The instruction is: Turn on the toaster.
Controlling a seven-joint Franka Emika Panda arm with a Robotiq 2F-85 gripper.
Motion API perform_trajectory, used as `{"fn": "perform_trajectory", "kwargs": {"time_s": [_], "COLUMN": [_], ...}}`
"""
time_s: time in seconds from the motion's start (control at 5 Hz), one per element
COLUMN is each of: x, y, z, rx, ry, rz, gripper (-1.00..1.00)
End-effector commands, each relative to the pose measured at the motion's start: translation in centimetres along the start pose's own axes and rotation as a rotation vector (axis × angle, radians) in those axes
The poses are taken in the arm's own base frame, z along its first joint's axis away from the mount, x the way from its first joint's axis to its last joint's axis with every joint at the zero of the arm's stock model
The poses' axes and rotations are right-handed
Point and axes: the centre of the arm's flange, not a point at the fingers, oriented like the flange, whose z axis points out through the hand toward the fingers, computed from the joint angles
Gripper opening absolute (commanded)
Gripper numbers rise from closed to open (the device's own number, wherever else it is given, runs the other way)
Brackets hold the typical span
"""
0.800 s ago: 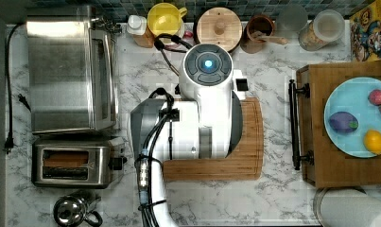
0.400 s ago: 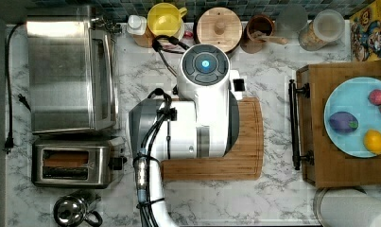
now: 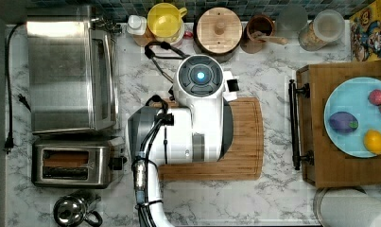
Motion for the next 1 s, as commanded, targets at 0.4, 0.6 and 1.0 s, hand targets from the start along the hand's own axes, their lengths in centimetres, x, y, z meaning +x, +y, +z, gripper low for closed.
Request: {"fn": "perform_trajectory", "kwargs": {"time_s": [0.4, 0.6, 1.0], "x": [-12.9, -17.3, -23.3], "y": [-7.4, -7.4, -6.7], "z": [-1.1, -1.9, 1.0], "rx": [0.133, 0.123, 0.082], "ry": [0.04, 0.008, -0.05], "rz": [-0.428, -0.472, -0.574], "gripper": [-1.0, -1.0, -1.0]}}
